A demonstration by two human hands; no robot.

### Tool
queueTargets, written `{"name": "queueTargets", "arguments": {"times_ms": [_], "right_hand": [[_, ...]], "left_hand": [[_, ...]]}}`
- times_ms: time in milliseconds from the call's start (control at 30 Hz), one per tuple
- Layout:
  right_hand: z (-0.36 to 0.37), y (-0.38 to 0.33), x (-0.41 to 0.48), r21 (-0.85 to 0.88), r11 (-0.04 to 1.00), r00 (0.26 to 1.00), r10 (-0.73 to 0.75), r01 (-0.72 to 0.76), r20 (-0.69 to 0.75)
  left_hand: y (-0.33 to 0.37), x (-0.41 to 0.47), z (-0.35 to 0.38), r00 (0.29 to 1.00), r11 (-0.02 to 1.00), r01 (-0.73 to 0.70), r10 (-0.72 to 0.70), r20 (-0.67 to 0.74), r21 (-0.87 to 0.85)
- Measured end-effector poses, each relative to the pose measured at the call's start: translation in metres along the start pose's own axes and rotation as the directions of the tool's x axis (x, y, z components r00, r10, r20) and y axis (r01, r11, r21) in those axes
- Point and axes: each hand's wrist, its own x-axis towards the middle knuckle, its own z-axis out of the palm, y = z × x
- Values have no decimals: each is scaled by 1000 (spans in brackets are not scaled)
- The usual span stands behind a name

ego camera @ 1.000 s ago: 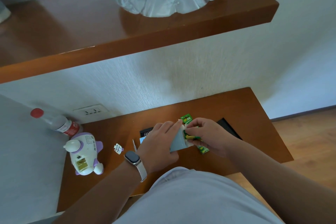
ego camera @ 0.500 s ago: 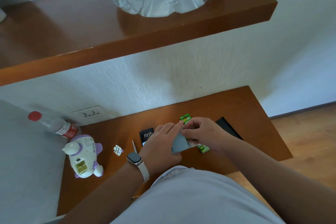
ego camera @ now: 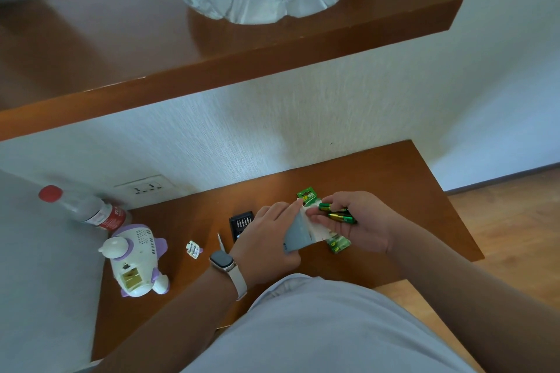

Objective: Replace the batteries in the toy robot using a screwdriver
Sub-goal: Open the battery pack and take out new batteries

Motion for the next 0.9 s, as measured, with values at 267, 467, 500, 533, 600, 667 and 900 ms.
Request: {"name": "queueTargets", "arguments": {"times_ms": [267,467,500,533,600,667,900], "right_hand": [[-6,3,10,-369,922,992,-90,117,89],[-4,9,14,-660,710,968,-214,245,129],[-3,9,14,-695,671,963,-233,258,133],[-2,10,14,-732,625,958,-248,271,144],[0,10,12,-796,531,951,-259,289,172],[0,9,11,-824,477,944,-264,306,199],[1,9,8,-781,572,964,-215,251,153]], "left_hand": [[0,1,2,1000,1000,6,-6,-17,1],[1,2,1,1000,1000,0,0,-27,-2],[1,3,1,1000,1000,0,-1,-31,-5],[1,3,1,999,1000,1,-1,-33,-6],[3,4,2,999,1000,1,-1,-36,-8],[4,5,3,999,1000,2,-3,-46,-16],[2,5,3,999,1000,9,-10,-33,-22]]}}
